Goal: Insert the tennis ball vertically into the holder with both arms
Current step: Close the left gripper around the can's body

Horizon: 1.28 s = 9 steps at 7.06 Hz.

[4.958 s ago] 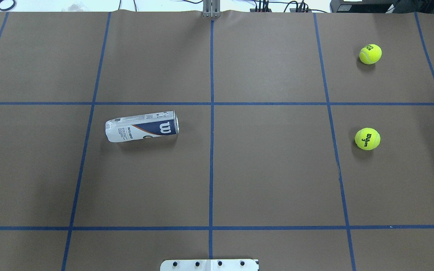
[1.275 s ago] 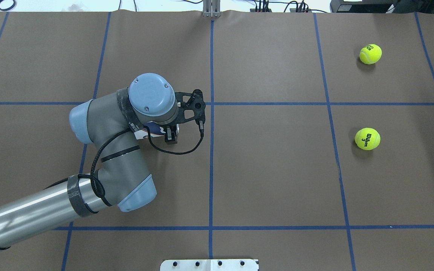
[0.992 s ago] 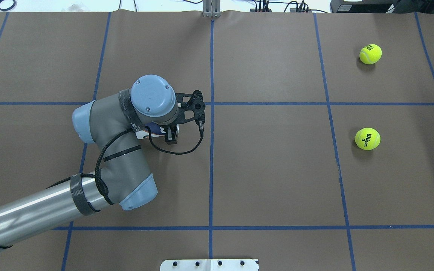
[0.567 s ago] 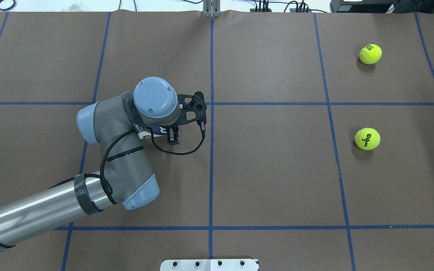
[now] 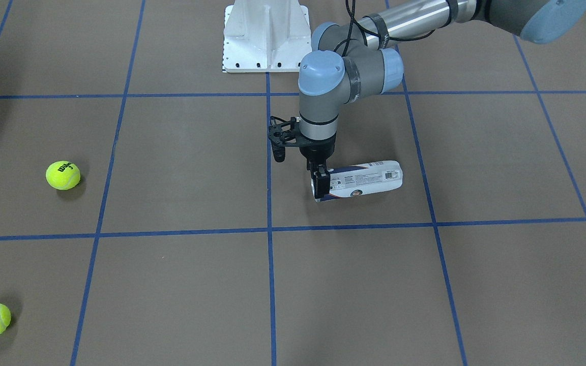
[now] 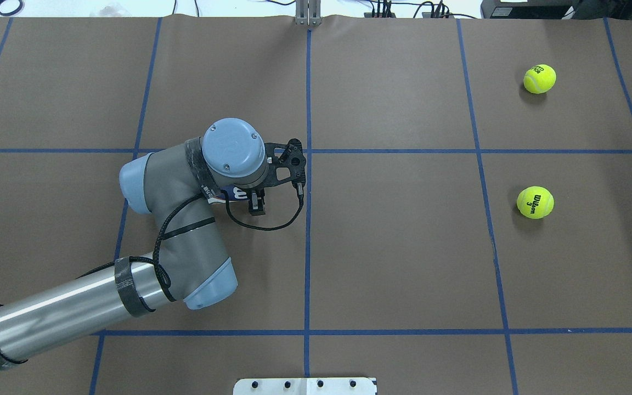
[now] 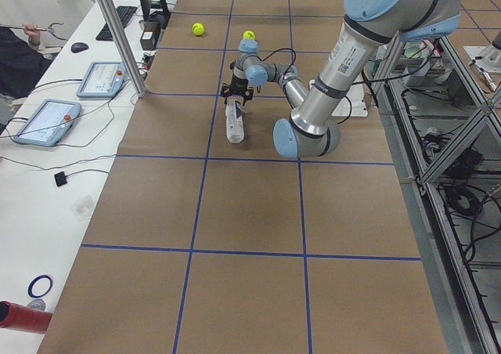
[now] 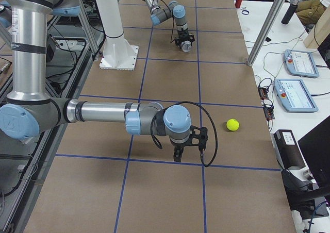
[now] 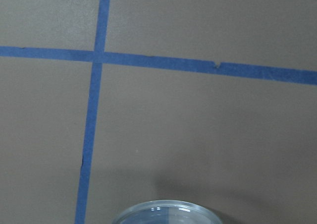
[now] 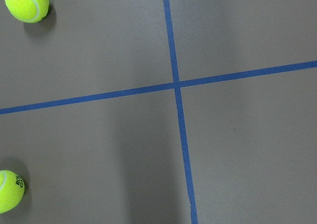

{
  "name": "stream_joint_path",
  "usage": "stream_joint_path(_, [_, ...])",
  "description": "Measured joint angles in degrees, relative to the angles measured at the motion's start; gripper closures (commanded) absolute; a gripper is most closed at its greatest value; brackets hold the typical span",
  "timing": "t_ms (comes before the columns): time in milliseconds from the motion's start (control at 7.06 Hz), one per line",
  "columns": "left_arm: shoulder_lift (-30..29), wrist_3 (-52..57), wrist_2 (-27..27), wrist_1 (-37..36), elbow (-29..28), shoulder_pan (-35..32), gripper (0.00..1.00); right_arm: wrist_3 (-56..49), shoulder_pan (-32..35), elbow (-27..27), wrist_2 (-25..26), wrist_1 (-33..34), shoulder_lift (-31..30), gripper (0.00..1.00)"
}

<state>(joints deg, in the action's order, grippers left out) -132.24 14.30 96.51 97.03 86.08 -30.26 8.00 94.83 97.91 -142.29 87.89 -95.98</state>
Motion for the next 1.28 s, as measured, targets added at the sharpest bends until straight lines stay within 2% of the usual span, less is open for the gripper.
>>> stream_joint_path(425, [0.1,0.6,0.0,0.0,-0.5,-0.1,0.07,0.0,0.0,0.0,-0.2,0.0,0.0,0.01])
stream_joint_path(708, [0.1,0.5,0.0,0.0,-0.8,-0.1,0.32,0.0,0.0,0.0,-0.4,0.0,0.1,0.01])
stream_joint_path(1275, [-1.3,-1.5,-0.2,-0.2,0.7,-0.6,0.54,0.0,0.0,-0.1,-0.4,0.0,0.5,0.01])
